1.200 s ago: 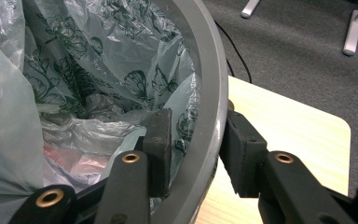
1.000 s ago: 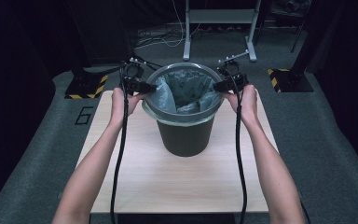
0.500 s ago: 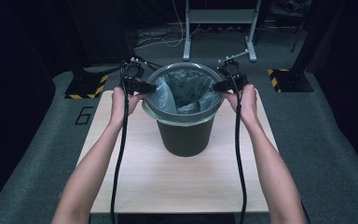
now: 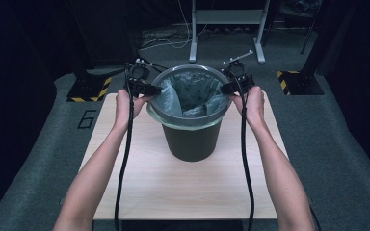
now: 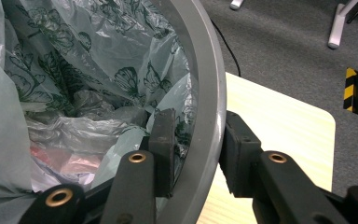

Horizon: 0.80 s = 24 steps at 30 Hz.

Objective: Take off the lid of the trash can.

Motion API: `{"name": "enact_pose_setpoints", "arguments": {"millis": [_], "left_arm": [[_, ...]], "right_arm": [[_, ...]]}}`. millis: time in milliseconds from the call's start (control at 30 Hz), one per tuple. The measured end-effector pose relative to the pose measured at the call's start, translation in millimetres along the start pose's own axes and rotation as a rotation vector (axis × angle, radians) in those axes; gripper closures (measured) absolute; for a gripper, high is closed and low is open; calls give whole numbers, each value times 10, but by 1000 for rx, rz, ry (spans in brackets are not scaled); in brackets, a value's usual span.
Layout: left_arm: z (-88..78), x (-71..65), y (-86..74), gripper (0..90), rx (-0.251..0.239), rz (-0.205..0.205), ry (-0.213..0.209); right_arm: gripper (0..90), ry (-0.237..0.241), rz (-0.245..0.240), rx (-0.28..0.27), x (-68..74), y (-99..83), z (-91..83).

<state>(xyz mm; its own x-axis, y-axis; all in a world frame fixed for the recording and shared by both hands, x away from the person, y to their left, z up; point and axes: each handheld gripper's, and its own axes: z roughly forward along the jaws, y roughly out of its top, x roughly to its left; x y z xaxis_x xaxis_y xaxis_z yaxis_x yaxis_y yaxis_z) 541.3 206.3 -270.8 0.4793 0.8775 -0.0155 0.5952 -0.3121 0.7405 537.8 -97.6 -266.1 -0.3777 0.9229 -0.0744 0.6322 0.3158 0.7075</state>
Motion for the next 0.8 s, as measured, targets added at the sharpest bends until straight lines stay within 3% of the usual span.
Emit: {"name": "enact_pose_setpoints", "arguments": {"millis": [400, 800], "left_arm": [[4, -20, 8, 655, 2, 8, 16], [-142, -29, 97, 652, -22, 22, 19]], "right_arm": [[693, -16, -12, -27, 24, 58, -103], [700, 17, 16, -44, -14, 76, -115]]}}
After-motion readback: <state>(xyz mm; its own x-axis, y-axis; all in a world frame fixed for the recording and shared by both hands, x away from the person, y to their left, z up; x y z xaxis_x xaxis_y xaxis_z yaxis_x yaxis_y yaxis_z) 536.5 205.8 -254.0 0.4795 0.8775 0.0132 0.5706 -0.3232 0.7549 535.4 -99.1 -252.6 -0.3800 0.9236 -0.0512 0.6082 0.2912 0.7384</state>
